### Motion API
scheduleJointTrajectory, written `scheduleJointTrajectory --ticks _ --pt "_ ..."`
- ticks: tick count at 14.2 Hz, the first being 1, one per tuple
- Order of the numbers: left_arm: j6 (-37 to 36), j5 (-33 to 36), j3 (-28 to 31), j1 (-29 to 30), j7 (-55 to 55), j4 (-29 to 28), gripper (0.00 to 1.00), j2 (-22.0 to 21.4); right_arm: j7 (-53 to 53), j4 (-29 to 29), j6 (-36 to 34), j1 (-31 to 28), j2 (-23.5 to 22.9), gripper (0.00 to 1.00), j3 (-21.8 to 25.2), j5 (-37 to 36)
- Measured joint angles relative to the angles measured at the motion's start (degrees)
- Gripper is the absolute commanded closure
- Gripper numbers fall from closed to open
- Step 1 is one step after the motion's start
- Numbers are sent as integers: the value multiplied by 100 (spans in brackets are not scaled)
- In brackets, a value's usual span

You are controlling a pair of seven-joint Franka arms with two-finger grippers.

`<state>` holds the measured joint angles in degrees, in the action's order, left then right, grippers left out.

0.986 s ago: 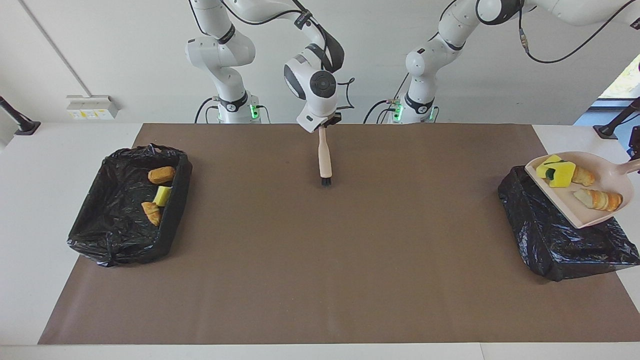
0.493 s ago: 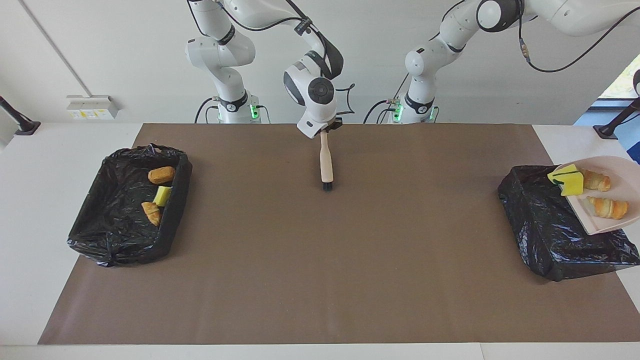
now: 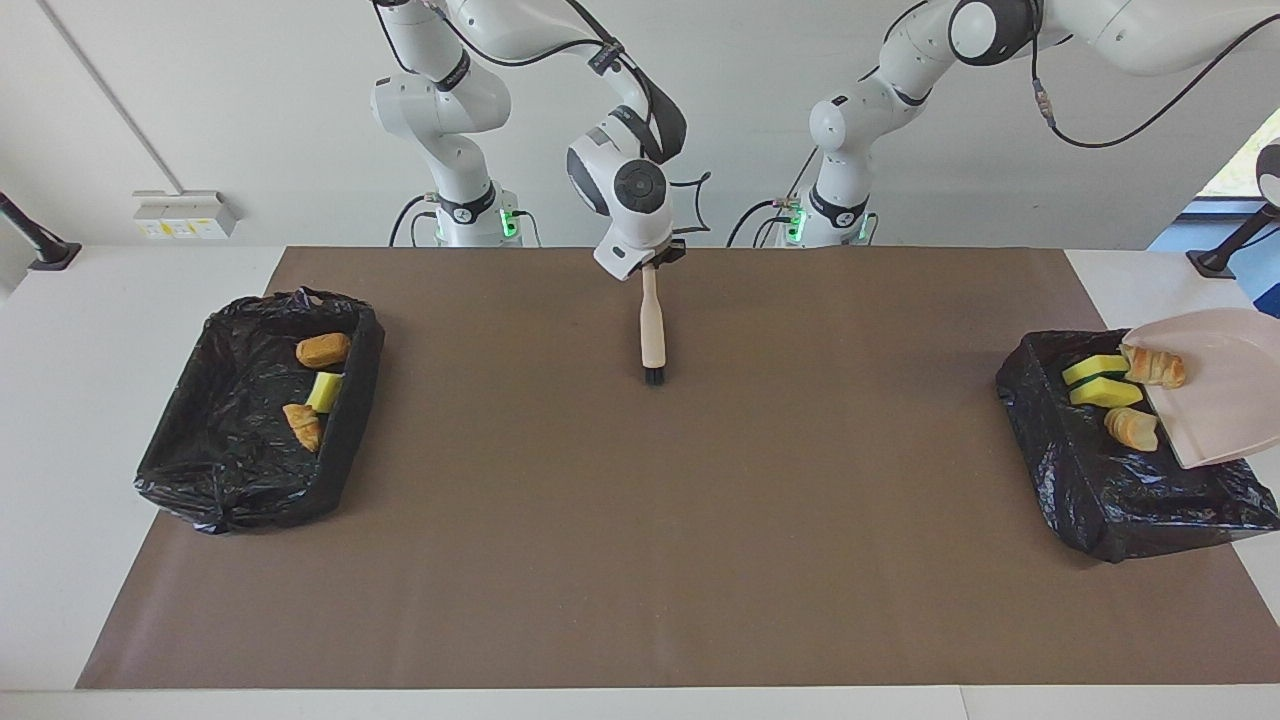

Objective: Sweep and dump trash in bin
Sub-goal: 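Tilt the dustpan with the left gripper to dump pieces into the bin, then lay the brush on the mat while the left gripper lifts the dustpan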

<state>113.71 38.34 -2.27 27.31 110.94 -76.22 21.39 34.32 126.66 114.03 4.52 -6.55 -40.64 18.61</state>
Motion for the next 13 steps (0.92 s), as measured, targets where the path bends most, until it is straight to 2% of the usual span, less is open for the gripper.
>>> scheduleJointTrajectory --ticks 4,8,10,13 --pt "-462 32 2 -13 0 110 100 -456 -8 -205 96 -29 -16 0 43 -177" --pt "-1325 -364 -66 -409 -477 12 100 -894 -229 -490 -78 -43 233 0 669 -514" --pt "-1505 -633 -91 -863 -1181 -406 100 -1049 -423 -573 -209 -40 492 0 1124 -727" --pt "-1527 -981 -128 -1691 -2671 -1390 100 -1457 -563 -794 -238 -49 684 0 1747 -1327"
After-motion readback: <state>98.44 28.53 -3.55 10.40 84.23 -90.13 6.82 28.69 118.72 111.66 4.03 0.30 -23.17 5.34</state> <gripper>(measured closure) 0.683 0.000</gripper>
